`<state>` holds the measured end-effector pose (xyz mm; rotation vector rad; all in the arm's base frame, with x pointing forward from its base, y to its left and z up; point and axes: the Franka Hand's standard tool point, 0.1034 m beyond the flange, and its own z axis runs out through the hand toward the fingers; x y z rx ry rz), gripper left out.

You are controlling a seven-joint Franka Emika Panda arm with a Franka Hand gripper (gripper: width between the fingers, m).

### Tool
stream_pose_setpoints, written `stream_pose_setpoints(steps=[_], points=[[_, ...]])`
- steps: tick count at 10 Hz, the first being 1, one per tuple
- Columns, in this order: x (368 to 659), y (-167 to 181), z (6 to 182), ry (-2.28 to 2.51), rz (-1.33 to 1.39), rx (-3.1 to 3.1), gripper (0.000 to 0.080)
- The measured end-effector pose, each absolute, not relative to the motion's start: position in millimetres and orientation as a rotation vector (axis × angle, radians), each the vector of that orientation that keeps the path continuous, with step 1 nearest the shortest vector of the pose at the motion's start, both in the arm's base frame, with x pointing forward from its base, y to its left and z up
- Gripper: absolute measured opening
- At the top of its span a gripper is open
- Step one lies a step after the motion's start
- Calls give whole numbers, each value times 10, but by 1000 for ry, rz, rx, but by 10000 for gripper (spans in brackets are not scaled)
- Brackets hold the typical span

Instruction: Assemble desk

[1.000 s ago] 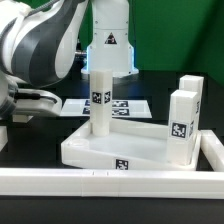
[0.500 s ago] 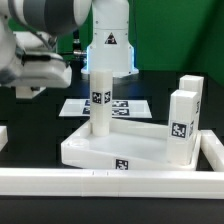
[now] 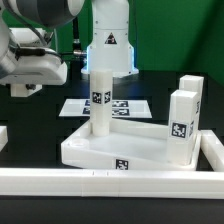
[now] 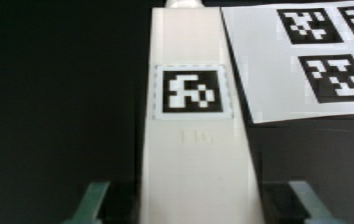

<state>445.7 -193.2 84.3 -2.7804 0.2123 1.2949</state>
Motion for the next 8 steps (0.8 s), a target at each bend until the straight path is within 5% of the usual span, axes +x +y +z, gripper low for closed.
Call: stream_pose_setpoints(steps=[8], points=[[4922, -1830, 1106, 156, 629, -3084, 291]])
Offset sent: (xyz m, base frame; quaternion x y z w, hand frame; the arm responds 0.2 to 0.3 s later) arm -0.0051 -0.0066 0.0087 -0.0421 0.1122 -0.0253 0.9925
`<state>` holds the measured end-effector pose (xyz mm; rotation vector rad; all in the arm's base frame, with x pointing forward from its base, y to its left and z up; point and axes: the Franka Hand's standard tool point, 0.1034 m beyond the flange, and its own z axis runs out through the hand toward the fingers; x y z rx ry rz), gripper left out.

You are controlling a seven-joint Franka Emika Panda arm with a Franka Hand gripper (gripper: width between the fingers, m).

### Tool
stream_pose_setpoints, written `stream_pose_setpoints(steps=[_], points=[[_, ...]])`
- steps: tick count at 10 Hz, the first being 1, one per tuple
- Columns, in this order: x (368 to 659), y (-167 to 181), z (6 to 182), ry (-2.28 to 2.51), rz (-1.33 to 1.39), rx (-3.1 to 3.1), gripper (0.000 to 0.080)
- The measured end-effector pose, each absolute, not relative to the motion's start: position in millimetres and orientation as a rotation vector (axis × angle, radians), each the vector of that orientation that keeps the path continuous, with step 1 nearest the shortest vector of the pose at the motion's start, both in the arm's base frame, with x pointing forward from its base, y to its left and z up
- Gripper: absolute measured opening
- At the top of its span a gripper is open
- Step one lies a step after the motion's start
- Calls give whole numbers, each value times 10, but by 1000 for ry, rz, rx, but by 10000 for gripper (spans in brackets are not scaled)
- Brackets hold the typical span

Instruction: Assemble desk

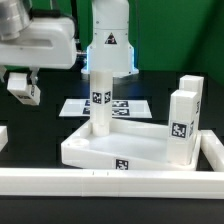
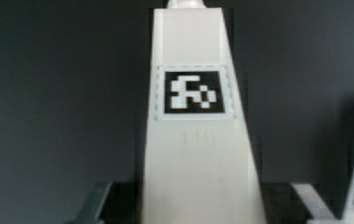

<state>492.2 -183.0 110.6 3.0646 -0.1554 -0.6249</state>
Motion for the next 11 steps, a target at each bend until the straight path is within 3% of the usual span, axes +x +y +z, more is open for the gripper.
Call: stream_pose_setpoints(steps=[3, 7, 9, 11], points=[[5180, -1745, 1367, -136, -339, 3102, 291], [5215, -1834, 1325, -145, 73, 3069, 291], [5398, -1659, 1488, -223, 233, 3084, 291], [5502, -1471, 1532, -246, 255, 3089, 291]])
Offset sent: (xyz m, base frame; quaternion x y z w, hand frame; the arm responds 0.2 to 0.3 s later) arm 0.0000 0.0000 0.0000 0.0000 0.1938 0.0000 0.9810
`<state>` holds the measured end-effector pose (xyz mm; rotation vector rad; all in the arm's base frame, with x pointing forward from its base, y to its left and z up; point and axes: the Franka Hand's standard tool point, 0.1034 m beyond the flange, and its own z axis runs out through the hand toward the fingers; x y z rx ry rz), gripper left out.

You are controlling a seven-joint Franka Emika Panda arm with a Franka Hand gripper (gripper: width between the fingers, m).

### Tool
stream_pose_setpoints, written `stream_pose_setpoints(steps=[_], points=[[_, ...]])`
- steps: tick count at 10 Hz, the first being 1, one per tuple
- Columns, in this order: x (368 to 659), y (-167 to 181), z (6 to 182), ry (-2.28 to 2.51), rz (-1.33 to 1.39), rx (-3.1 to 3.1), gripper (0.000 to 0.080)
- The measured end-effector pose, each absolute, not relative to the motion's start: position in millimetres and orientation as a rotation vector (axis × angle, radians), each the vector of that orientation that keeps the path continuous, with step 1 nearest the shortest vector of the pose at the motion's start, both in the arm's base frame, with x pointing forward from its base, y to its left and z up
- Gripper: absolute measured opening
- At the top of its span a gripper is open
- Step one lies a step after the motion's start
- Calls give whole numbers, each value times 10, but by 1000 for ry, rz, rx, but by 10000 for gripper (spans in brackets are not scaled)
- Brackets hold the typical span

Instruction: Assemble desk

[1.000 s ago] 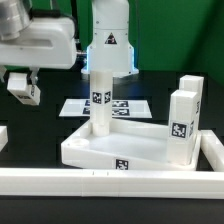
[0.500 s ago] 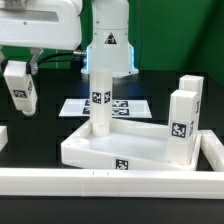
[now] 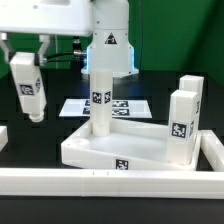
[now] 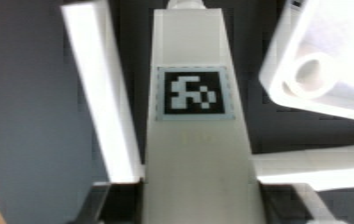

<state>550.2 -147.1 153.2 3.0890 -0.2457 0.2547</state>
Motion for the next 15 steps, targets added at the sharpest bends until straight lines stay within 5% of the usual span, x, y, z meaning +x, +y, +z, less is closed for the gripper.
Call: stream_pose_setpoints(steps=[4, 8, 15], points=[[5511, -1441, 1519, -268, 255, 3087, 291], [5780, -945, 1600, -228, 312, 3097, 291], [5912, -950, 1646, -178, 622, 2977, 291]])
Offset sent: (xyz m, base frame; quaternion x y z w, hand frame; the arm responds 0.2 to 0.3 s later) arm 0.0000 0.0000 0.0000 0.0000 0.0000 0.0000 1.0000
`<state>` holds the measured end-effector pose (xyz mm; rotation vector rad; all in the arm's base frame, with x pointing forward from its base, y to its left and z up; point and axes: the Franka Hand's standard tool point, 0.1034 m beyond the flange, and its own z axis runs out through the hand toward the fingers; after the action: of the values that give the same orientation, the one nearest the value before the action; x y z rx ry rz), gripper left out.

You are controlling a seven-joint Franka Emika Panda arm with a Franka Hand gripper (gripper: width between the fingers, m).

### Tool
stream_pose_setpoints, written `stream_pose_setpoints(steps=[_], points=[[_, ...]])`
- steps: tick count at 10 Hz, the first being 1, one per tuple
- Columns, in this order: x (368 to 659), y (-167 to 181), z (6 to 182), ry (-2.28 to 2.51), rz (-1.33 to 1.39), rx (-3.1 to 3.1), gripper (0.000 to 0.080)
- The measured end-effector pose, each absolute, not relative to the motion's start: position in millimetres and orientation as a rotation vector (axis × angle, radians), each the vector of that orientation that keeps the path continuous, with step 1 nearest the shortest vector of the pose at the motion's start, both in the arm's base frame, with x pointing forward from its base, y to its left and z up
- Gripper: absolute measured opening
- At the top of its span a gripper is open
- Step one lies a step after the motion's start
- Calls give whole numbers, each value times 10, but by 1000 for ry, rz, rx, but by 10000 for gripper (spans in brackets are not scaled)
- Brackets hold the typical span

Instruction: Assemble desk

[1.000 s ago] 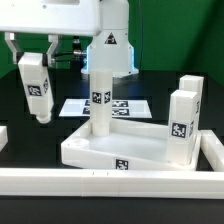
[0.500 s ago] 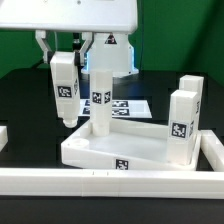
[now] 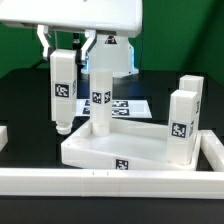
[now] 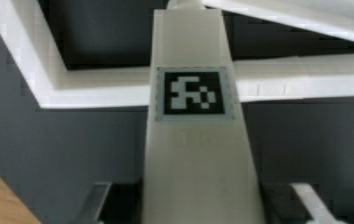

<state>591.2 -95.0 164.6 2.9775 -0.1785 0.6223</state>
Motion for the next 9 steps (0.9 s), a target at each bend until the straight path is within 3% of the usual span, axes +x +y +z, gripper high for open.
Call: stream_pose_setpoints(steps=[9], points=[[5938, -847, 1643, -169, 666, 2965, 291]])
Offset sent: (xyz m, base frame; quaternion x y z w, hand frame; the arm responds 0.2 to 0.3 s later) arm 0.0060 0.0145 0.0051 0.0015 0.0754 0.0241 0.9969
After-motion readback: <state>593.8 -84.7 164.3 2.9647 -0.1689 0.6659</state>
